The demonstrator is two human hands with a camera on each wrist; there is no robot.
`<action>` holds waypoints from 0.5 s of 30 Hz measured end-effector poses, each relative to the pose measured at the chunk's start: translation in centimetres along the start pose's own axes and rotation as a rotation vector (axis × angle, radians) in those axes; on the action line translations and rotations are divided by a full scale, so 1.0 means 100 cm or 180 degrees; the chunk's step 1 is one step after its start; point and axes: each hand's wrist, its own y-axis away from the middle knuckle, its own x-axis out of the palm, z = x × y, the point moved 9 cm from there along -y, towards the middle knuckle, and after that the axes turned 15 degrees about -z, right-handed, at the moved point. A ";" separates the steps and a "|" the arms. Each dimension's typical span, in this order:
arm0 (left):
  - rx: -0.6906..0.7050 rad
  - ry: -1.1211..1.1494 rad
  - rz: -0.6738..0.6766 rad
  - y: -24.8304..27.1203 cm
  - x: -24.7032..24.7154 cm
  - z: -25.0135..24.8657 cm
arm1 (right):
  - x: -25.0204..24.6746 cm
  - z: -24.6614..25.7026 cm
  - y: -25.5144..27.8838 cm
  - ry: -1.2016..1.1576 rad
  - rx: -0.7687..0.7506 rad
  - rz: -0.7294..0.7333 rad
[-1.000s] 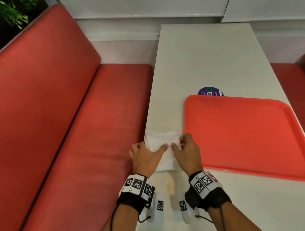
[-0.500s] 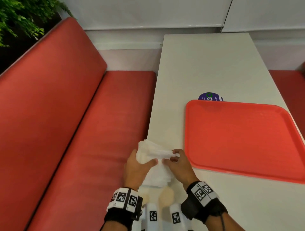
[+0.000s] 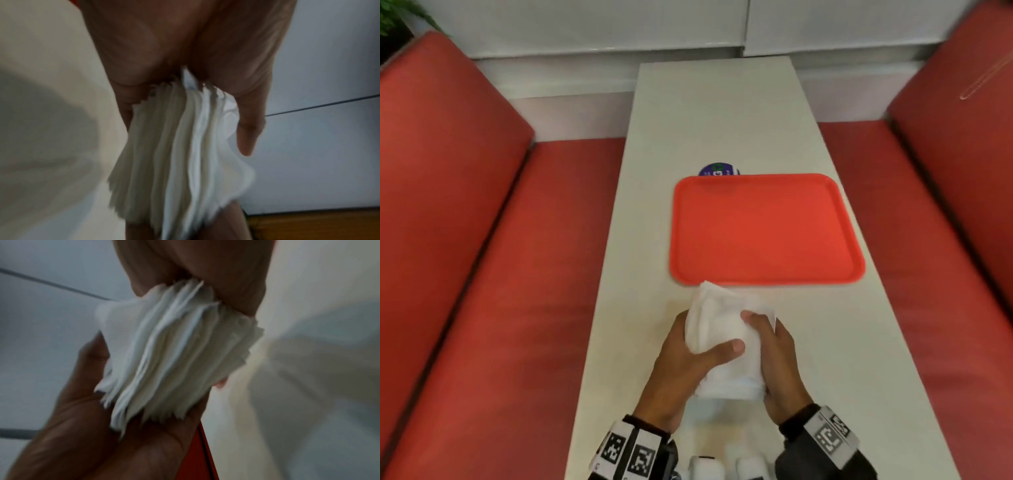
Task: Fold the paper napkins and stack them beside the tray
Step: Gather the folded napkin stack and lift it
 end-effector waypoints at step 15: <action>0.1865 -0.2119 0.0604 0.019 0.105 0.047 | -0.115 -0.006 -0.044 0.1647 -0.1653 0.1242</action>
